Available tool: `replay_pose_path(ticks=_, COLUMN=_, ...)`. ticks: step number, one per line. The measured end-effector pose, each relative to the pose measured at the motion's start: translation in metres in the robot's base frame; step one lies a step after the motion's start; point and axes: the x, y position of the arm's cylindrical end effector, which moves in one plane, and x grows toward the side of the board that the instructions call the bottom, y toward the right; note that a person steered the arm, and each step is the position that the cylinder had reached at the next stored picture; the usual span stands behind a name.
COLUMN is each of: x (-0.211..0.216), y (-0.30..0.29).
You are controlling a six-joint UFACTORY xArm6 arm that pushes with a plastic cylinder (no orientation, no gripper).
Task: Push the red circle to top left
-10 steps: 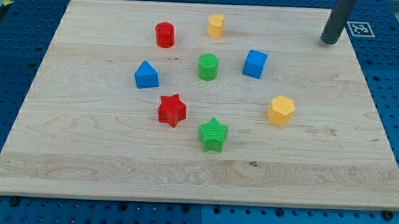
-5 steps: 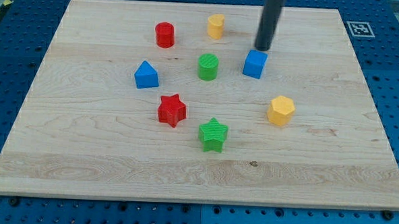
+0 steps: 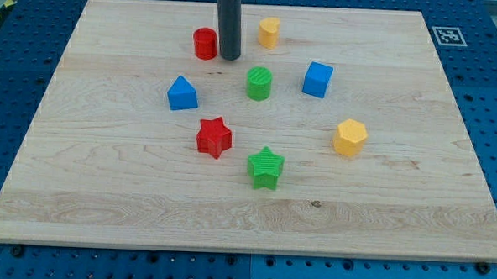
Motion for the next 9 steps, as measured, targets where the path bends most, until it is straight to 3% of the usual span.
replay_pose_path(ticks=2, x=-0.012, y=-0.055)
replay_pose_path(ticks=6, x=0.009, y=-0.112)
replay_pose_path(ticks=9, x=-0.044, y=-0.172)
